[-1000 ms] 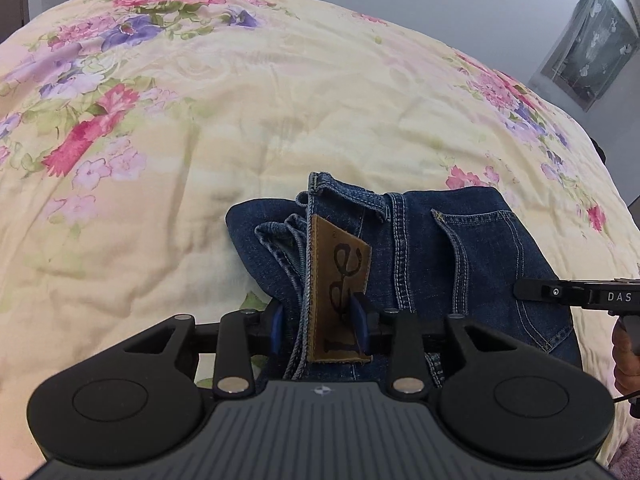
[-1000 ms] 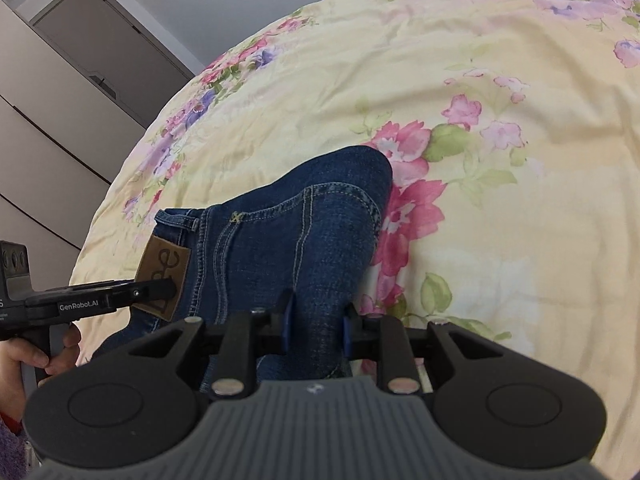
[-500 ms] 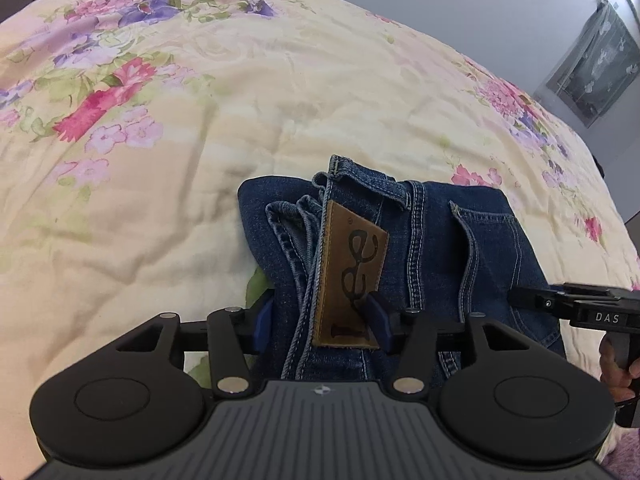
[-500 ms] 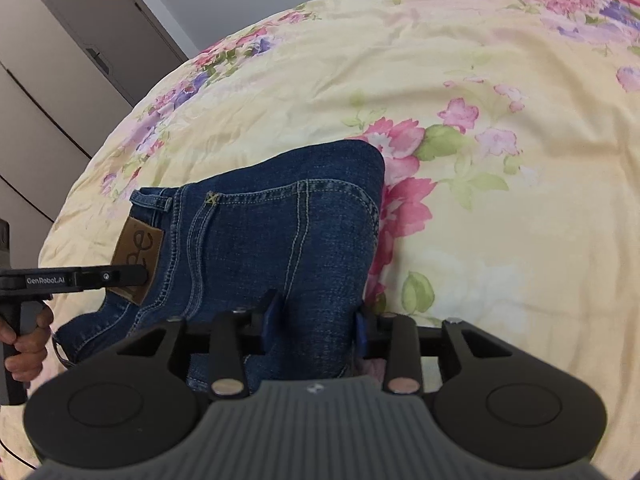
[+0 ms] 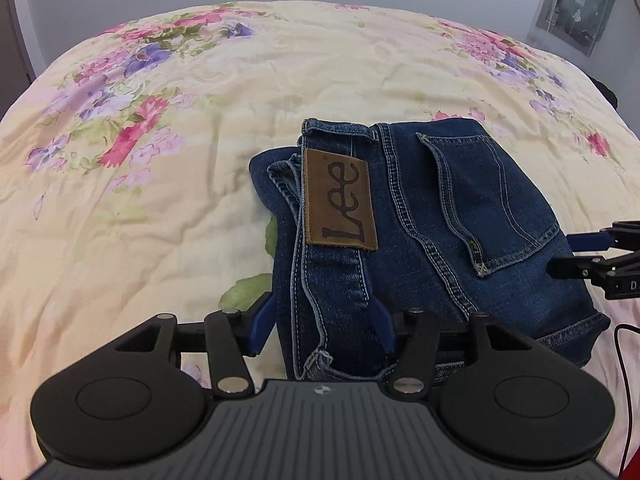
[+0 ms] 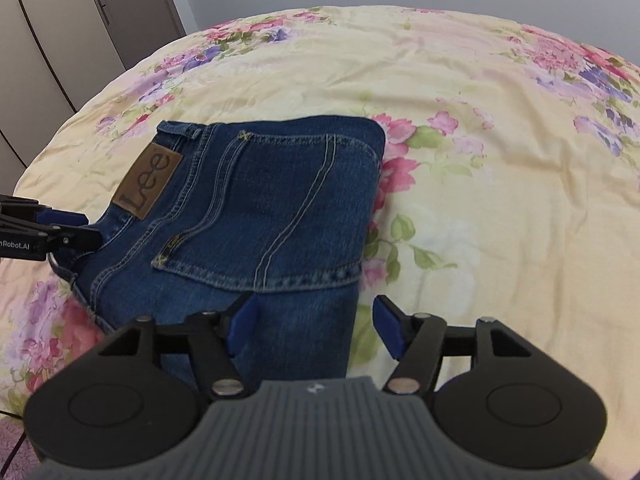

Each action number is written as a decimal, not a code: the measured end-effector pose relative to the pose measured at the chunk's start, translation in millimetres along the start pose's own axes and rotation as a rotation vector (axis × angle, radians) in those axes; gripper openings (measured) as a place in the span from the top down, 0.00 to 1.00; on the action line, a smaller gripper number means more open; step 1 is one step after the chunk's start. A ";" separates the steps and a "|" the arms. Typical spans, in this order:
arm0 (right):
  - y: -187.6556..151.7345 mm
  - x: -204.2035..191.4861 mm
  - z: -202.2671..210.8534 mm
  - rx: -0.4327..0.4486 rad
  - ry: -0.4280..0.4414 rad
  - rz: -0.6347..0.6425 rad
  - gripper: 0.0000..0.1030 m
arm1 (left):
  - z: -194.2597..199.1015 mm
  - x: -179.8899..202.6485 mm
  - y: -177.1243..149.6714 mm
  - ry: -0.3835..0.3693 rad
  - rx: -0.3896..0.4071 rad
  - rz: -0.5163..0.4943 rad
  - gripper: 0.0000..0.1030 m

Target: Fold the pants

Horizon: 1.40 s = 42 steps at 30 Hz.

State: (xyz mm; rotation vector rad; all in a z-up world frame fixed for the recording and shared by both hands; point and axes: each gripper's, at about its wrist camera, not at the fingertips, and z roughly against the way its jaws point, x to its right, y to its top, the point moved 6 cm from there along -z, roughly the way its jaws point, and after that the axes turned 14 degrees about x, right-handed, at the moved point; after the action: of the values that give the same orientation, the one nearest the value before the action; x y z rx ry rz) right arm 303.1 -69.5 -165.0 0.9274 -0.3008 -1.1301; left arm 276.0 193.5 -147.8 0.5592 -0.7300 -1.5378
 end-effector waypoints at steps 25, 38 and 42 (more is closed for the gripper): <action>-12.3 -24.4 50.1 0.078 -0.107 0.127 0.38 | 69.8 20.6 14.5 0.131 0.098 -0.165 0.37; 7.5 -73.1 190.4 0.346 -0.050 0.149 0.31 | 215.6 48.1 30.2 0.278 0.235 -0.311 0.33; -6.8 -83.3 221.0 0.377 -0.060 0.084 0.26 | 238.3 65.5 8.6 0.279 0.239 -0.248 0.31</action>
State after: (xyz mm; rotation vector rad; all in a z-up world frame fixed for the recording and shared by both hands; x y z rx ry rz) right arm 122.3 -103.6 -16.7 1.2006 -0.6115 -1.0428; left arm 102.8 157.4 25.0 1.0541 -0.6487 -1.5654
